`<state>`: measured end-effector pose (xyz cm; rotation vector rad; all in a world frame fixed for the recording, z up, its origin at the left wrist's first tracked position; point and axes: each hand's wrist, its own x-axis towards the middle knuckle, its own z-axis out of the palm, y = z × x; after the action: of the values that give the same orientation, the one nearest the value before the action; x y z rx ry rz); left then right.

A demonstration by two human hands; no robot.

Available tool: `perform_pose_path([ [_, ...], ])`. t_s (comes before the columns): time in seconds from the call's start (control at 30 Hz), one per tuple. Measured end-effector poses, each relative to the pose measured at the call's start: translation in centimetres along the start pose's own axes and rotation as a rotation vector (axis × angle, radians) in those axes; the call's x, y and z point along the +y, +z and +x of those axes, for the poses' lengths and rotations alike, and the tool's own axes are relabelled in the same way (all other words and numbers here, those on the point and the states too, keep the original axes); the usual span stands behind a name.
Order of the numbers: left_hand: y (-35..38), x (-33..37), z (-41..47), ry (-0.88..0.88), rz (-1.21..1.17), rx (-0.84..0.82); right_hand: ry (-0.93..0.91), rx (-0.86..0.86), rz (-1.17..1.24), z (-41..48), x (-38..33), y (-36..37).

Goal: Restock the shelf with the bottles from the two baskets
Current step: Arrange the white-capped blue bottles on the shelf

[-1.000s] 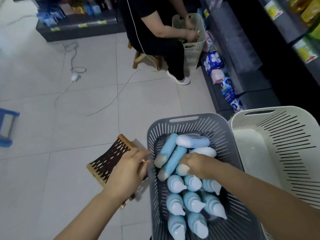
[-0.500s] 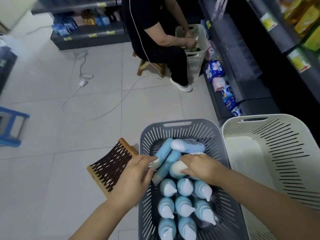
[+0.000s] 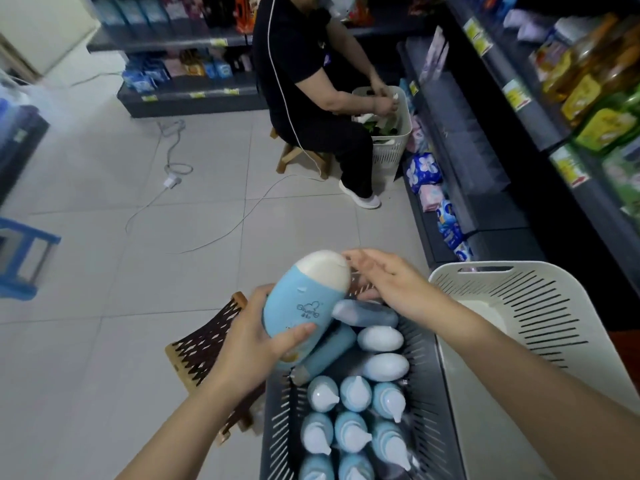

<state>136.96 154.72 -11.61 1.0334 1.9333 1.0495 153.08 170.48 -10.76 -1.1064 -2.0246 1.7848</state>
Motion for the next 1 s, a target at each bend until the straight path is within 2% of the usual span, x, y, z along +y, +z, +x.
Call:
perform_pose_path([
  [0.1, -2.5, -2.1, -0.5, -0.094, -0.054, 0.171, -0.012, -0.004, -0.162, 1.4, 2.1, 2.4],
  [0.23, -5.8, -5.3, -1.4, -0.202, -0.143, 0.343, -0.052, -0.175, -0.587, 3.4, 5.1, 5.9],
  [0.33, -7.3, -7.7, -2.3, -0.277, -0.192, 0.404, -0.091, -0.353, -0.878, 5.0, 7.7, 8.4],
  [0.5, -7.4, -11.5, -3.8, -0.347, -0.240, 0.439, -0.271, -0.580, -1.227, 8.0, 11.8, 10.3],
  [0.77, -5.6, -13.8, -4.6, -0.423, -0.282, 0.423, -0.271, -0.625, -1.412, 10.8, 15.7, 11.0],
  [0.9, -5.1, -13.3, -4.4, -0.431, -0.274, 0.419, -0.335, -0.628, -1.408, 11.1, 15.8, 10.9],
  [1.0, -5.0, -12.6, -4.3, -0.414, -0.257, 0.409, -0.310, -0.616, -1.303, 10.6, 15.2, 10.1],
])
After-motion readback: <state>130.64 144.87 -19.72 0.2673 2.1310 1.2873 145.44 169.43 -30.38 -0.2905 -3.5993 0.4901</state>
